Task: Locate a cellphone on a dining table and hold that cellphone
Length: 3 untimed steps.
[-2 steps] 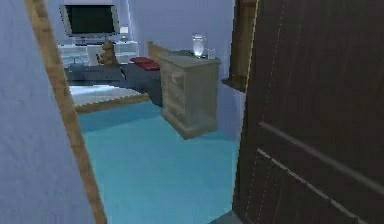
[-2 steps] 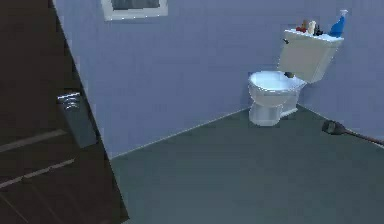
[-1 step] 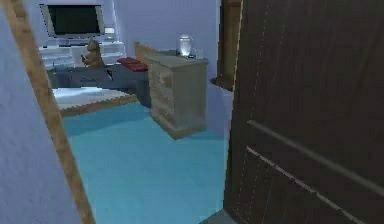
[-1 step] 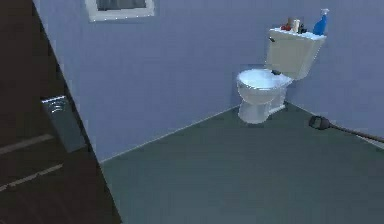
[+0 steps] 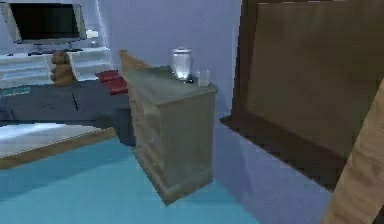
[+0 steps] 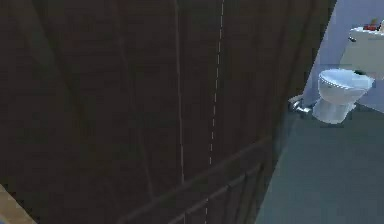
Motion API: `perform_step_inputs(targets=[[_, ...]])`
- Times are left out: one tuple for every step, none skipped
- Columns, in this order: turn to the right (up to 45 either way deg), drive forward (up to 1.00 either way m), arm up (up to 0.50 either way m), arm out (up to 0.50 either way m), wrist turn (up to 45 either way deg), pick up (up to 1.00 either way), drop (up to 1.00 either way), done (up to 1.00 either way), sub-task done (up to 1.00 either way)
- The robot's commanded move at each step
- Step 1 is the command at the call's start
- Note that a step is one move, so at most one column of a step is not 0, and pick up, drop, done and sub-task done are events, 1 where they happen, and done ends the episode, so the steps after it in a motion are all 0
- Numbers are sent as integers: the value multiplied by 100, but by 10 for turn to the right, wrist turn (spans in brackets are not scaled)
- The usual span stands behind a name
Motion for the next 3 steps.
perform_step_inputs(targets=[[-270, 0, 0, 0, 0, 0, 0, 0, 0], [0, 25, 0, 0, 0, 0, 0, 0, 0], [-450, 0, 0, 0, 0, 0, 0, 0, 0]])
